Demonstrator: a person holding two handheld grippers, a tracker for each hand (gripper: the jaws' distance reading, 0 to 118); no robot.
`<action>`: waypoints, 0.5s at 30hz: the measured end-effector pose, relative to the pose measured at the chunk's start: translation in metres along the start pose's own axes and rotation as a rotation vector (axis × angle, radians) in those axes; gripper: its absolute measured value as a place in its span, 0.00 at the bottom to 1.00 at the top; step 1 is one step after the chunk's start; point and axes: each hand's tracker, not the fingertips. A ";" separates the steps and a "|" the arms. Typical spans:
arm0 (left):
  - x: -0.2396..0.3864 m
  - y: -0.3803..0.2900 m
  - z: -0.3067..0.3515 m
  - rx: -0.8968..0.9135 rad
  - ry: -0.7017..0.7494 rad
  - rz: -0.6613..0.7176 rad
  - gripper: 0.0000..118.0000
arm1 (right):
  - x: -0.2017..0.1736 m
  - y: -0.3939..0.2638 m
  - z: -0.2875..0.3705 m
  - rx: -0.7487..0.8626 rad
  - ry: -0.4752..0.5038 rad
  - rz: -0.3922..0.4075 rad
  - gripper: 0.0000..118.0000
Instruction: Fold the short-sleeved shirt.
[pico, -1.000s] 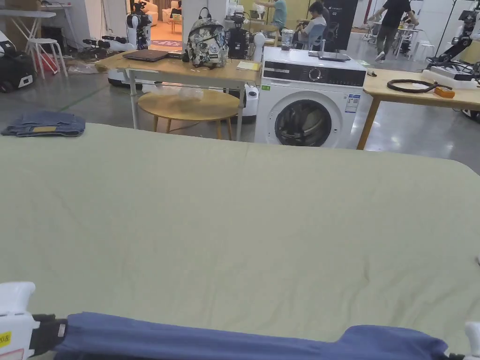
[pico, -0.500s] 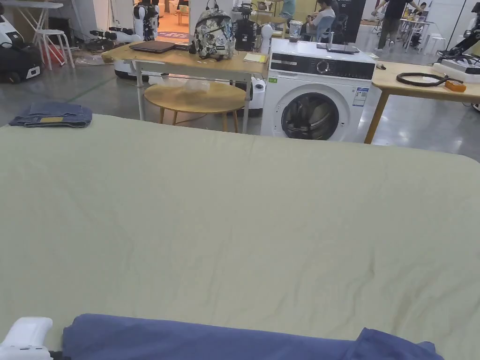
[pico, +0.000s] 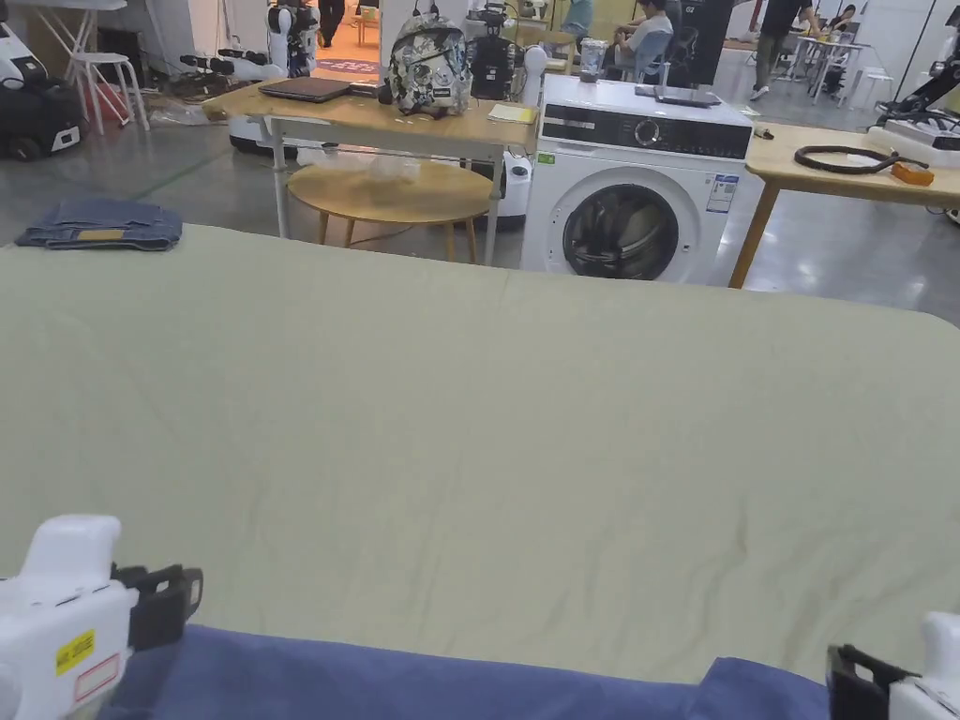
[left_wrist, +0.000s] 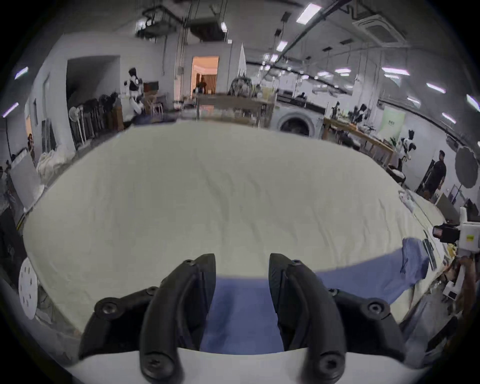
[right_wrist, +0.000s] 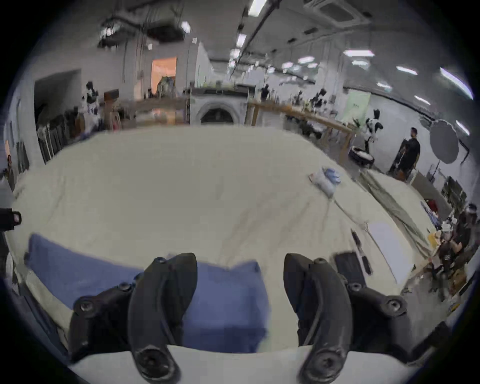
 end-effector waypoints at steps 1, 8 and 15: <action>0.009 0.003 0.000 0.053 0.005 -0.015 0.34 | -0.007 0.002 0.002 0.066 0.041 -0.042 0.60; 0.057 0.021 0.000 0.366 0.084 -0.088 0.05 | -0.074 0.020 0.022 0.434 0.087 -0.081 0.02; 0.079 0.031 0.009 0.493 0.108 -0.115 0.00 | -0.107 0.039 0.022 0.482 0.141 -0.072 0.00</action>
